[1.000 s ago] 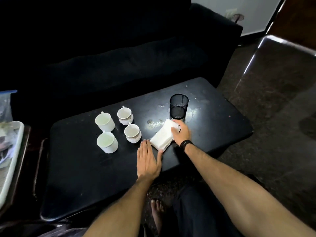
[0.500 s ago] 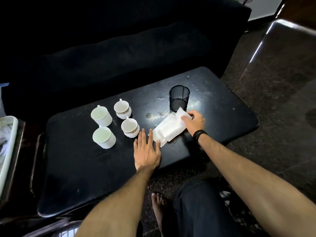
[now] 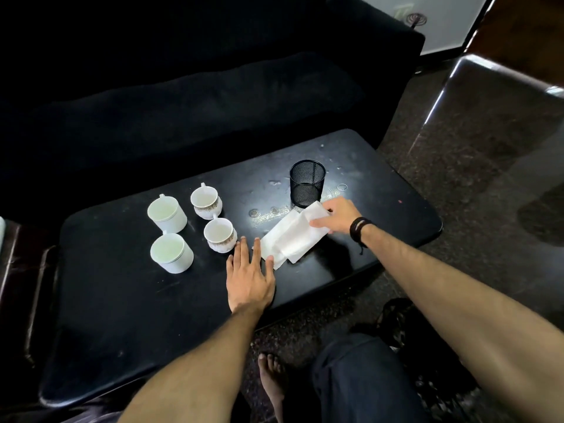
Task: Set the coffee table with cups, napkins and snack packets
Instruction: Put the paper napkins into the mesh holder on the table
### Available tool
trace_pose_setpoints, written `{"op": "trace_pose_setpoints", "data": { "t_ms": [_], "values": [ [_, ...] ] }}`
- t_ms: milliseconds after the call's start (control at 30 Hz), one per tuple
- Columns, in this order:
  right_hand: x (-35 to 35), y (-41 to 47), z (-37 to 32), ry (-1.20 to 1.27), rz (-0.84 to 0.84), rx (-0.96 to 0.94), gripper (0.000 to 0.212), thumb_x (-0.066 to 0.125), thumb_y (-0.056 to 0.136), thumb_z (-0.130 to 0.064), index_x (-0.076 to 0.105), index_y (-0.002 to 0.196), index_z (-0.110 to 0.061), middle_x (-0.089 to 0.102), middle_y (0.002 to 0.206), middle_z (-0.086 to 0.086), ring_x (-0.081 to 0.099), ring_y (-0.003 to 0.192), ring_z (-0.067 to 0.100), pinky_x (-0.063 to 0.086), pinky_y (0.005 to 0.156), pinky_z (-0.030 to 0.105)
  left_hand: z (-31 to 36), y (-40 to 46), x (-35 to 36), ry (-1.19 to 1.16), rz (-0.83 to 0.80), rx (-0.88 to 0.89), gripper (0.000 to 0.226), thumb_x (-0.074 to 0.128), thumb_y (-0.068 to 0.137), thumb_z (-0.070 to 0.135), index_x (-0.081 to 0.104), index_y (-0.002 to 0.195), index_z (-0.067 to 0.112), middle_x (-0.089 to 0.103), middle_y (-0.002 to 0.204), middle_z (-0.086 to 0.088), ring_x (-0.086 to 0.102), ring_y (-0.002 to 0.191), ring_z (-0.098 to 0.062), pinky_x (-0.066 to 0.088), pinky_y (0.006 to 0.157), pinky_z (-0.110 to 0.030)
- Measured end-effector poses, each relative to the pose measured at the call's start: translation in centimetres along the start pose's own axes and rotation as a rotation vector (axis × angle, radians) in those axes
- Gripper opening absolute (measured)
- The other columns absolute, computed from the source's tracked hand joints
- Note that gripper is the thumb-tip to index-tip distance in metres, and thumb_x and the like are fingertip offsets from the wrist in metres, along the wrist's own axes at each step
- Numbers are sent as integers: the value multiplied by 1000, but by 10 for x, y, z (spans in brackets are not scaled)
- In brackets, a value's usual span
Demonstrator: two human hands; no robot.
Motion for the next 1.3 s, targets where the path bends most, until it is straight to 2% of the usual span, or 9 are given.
{"op": "trace_pose_setpoints", "data": {
  "t_ms": [100, 200, 367, 533, 667, 767, 1033, 1200, 1300],
  "values": [
    [-25, -3, -18, -20, -29, -106, 12, 81, 76, -21, 72, 82, -17, 66, 72, -3, 63, 47, 6, 51, 42, 19, -1, -1, 0, -12, -2, -9, 60, 24, 98, 51, 28, 151, 24, 24, 160, -8, 20, 147, -22, 20, 119, -43],
    [-68, 1, -44, 46, 117, -201, 14, 80, 78, -16, 69, 81, -26, 71, 78, -5, 68, 49, 8, 50, 41, 19, 0, 0, 1, 1, -1, -10, 60, 22, 98, 50, 29, 151, 24, 25, 160, -8, 21, 147, -23, 21, 118, -43],
    [-128, 27, -79, 136, 318, -228, 14, 77, 80, -10, 75, 93, -9, 72, 86, 6, 68, 53, 5, 52, 45, 15, -1, 1, 2, 26, -10, -7, 58, 22, 99, 47, 28, 151, 23, 23, 160, -8, 21, 147, -23, 21, 118, -43],
    [-131, 54, -97, -116, 264, -208, 17, 70, 83, -4, 73, 99, -8, 69, 95, 11, 66, 54, 7, 51, 42, 14, 0, 0, 2, 25, -4, -5, 56, 25, 100, 44, 29, 151, 22, 25, 159, -9, 23, 146, -24, 23, 117, -44],
    [-113, 68, -108, -341, 180, -212, 21, 62, 83, -7, 72, 100, -13, 70, 100, 15, 72, 81, 27, 60, 68, 33, 1, 1, 2, 32, -7, -7, 58, 22, 99, 45, 27, 152, 23, 25, 160, -8, 23, 146, -23, 22, 117, -42],
    [-96, 79, -118, -514, 101, -222, 25, 60, 81, -8, 70, 104, -15, 69, 107, 15, 66, 102, 32, 56, 84, 36, 0, 1, 2, 24, -4, -13, 58, 21, 99, 46, 27, 152, 24, 25, 160, -8, 23, 146, -23, 22, 118, -42],
    [-56, 96, -106, -730, -13, -205, 49, 61, 86, -16, 46, 132, -15, 54, 132, 14, 53, 121, 33, 46, 93, 41, 0, 1, 2, 15, -6, -17, 55, 25, 100, 43, 29, 151, 24, 24, 160, -8, 23, 146, -23, 23, 117, -43],
    [-54, 90, -93, -784, 109, -173, 70, 65, 83, -28, 32, 143, -13, 42, 142, 13, 37, 131, 33, 31, 105, 48, 1, 1, 2, 14, -16, -18, 55, 26, 100, 42, 27, 152, 24, 22, 161, -8, 21, 147, -22, 20, 118, -42],
    [-64, 65, -110, -571, 372, -380, 69, 67, 78, -29, 39, 139, -15, 48, 131, 8, 44, 119, 30, 38, 101, 43, 1, 2, 1, 23, -27, -19, 56, 25, 100, 43, 24, 153, 25, 20, 161, -7, 19, 148, -22, 18, 119, -41]
  ]
}}
Point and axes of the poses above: each hand's wrist, its own y-axis towards the middle knuckle, its own x-axis out of the palm, z = x × y, the point moved 4 cm from there along y, towards the middle knuckle
